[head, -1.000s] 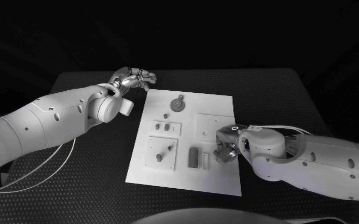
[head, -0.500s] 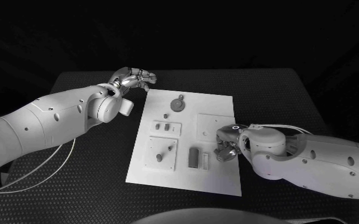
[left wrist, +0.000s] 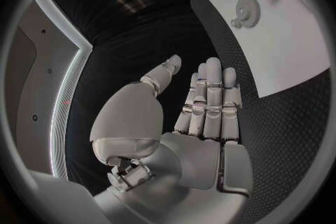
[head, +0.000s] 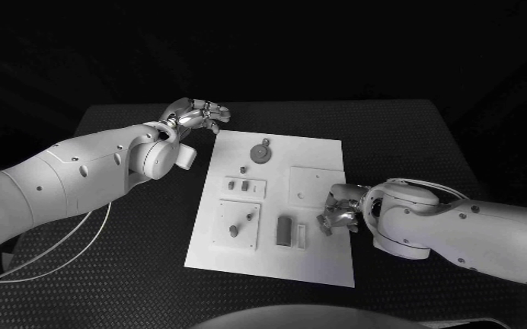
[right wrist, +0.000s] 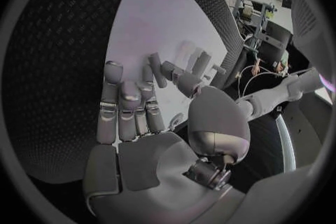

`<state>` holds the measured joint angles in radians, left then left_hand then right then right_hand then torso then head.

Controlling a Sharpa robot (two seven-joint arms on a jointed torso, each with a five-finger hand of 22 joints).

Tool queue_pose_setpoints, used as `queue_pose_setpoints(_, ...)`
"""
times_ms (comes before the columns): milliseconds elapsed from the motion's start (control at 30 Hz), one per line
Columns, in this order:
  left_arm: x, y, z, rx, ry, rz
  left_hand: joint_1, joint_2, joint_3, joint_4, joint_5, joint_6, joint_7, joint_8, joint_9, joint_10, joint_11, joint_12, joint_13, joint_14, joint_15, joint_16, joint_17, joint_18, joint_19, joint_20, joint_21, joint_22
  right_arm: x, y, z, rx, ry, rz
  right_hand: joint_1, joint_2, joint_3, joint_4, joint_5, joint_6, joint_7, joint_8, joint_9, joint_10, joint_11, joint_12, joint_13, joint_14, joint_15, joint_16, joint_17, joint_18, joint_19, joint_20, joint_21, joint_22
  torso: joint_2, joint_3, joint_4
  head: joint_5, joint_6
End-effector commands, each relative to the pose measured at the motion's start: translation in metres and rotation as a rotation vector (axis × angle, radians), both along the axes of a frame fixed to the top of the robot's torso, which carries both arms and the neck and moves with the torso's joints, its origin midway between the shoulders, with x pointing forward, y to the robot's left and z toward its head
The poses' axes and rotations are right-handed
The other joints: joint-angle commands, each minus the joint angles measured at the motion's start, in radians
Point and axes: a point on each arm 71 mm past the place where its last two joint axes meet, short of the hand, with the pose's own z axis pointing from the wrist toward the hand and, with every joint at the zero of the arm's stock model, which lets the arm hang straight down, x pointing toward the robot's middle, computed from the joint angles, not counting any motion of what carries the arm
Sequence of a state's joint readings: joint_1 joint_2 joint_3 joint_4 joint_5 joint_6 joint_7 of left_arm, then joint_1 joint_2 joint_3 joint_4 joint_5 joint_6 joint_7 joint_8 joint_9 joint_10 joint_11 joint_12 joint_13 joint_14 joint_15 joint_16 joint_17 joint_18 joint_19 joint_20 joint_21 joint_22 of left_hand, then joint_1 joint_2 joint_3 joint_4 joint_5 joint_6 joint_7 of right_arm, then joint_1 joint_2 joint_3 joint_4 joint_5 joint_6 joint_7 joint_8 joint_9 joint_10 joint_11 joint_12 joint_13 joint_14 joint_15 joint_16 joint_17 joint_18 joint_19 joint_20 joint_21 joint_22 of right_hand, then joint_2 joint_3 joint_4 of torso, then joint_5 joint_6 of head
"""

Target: Assemble the parts on the task board

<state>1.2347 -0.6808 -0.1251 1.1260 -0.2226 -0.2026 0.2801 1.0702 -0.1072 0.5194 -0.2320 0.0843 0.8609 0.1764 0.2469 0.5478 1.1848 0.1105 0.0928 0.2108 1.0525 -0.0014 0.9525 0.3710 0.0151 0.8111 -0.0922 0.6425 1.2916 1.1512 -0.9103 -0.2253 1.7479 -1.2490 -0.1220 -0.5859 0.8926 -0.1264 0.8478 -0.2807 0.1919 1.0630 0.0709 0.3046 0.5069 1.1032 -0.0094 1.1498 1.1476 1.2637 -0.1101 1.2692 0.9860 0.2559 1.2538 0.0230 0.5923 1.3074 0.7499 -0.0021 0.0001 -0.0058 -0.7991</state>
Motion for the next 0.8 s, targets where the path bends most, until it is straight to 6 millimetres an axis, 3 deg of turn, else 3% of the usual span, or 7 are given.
queue_pose_setpoints(33, 0.000, -0.003, 0.001, -0.011, -0.001, -0.018, -0.012, 0.000, 0.000, 0.006, -0.004, -0.003, -0.001, 0.002, 0.002, -0.005, 0.000, 0.003, 0.000, 0.000, 0.004, -0.006, 0.001, 0.018, 0.007, -0.004, -0.004, 0.001, -0.003, -0.002, 0.000, 0.137, 0.066, -0.155, 0.041, 0.046, 0.010, -0.007, 0.007, -0.015, 0.024, 0.008, 0.007, 0.009, -0.004, 0.002, 0.001, 0.005, -0.001, -0.004, 0.001, 0.006, 0.006, 0.000, 0.007, 0.017, 0.000, -0.0014, -0.0008, -0.002, 0.000)
queue_pose_setpoints(500, 0.000, -0.004, 0.001, -0.011, -0.001, -0.020, -0.011, -0.001, 0.000, 0.006, -0.004, -0.003, -0.001, 0.003, 0.002, -0.005, -0.001, 0.003, 0.000, 0.000, 0.004, -0.006, 0.002, 0.018, 0.007, -0.004, -0.004, 0.002, -0.016, 0.008, -0.002, 0.246, 0.229, -0.248, 0.034, 0.042, 0.010, -0.008, 0.023, -0.011, 0.022, 0.010, 0.005, 0.012, -0.006, 0.001, 0.001, 0.008, -0.004, -0.005, 0.002, 0.006, 0.009, -0.002, 0.008, 0.016, 0.000, -0.0011, -0.0006, -0.003, -0.003)
queue_pose_setpoints(800, 0.000, -0.006, 0.002, -0.011, 0.000, -0.025, -0.011, -0.001, 0.000, 0.006, -0.004, -0.003, -0.001, 0.003, 0.002, -0.005, -0.001, 0.003, 0.000, 0.000, 0.004, -0.007, 0.002, 0.018, 0.007, -0.004, -0.004, 0.002, -0.014, 0.013, -0.006, 0.247, 0.244, -0.248, 0.029, 0.042, 0.007, -0.008, 0.025, -0.012, 0.022, 0.010, 0.004, 0.012, -0.006, 0.001, 0.002, 0.009, -0.004, -0.006, 0.002, 0.006, 0.009, -0.003, 0.007, 0.016, 0.000, -0.0007, 0.0004, -0.005, -0.003)
